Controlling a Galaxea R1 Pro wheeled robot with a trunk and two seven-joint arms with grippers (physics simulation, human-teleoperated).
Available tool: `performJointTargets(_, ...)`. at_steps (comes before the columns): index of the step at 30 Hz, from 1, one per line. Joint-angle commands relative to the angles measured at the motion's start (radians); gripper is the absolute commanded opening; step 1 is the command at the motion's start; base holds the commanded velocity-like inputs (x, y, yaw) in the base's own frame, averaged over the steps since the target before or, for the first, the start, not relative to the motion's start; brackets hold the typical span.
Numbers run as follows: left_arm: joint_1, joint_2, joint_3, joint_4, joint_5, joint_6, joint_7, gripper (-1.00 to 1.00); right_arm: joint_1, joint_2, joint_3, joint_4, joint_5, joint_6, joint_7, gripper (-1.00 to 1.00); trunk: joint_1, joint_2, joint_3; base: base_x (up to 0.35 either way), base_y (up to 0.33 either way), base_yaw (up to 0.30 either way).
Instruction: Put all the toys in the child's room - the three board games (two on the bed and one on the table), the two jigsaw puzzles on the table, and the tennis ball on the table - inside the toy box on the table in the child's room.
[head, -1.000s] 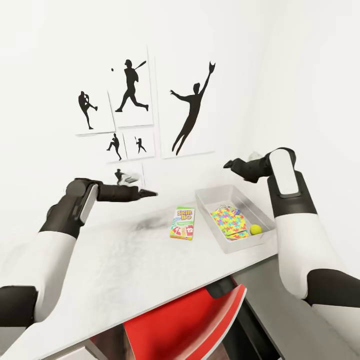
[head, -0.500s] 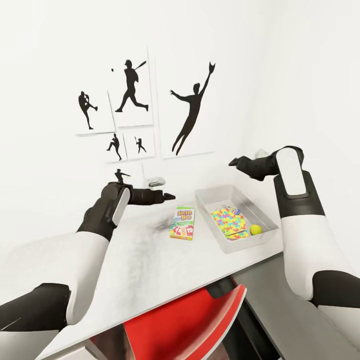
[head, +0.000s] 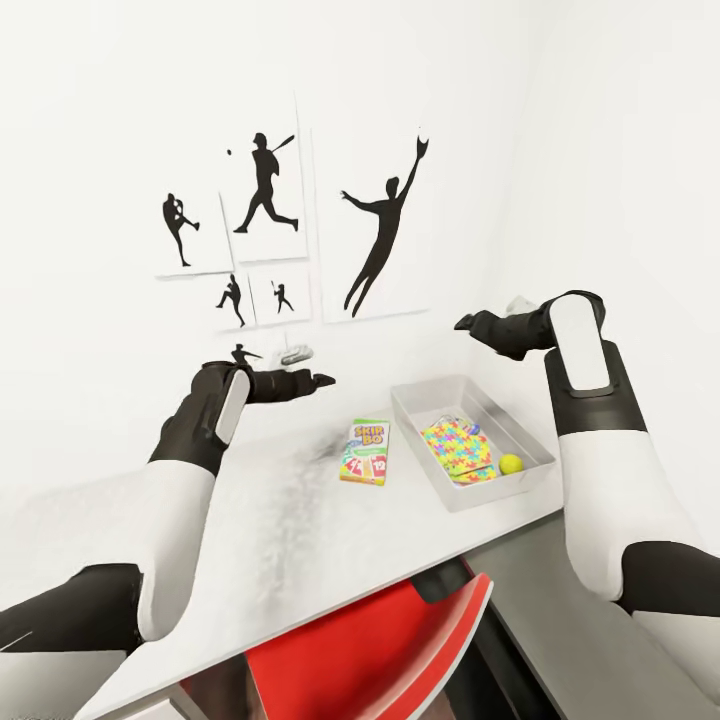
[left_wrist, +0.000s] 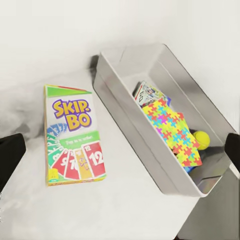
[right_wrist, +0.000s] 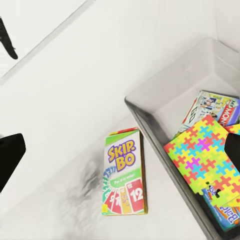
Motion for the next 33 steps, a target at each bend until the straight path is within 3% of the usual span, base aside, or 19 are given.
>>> performJointTargets(1,-0.001,-0.001,0.009,-0.001,0.005,0.008,0.001,1.00,-0.001,0.000,0.000,-0.001,-0.010,0.003,-0.010,1.00,0.001,-0.002,-0.001,0.000,0.000,0.000)
performJointTargets(13,0.000,-0.002,0.025,-0.001,-0.001,0.006,0.008,1.00,-0.001,0.002,-0.002,0.007,-0.009,0.001,-0.011,1.00,0.001,-0.002,0.012,-0.023,0.000,0.000)
performJointTargets(26,0.002,0.006,0.028,0.001,0.001,0.004,0.009,1.00,-0.003,0.004,-0.002,0.010,-0.008,-0.001,-0.011,1.00,0.001,-0.002,0.017,-0.277,0.000,-0.128)
performJointTargets(33,0.003,0.007,0.028,0.002,0.001,0.003,0.009,1.00,-0.003,0.006,-0.002,0.011,-0.008,-0.001,-0.011,1.00,0.001,-0.002,0.018,-0.078,0.000,-0.158)
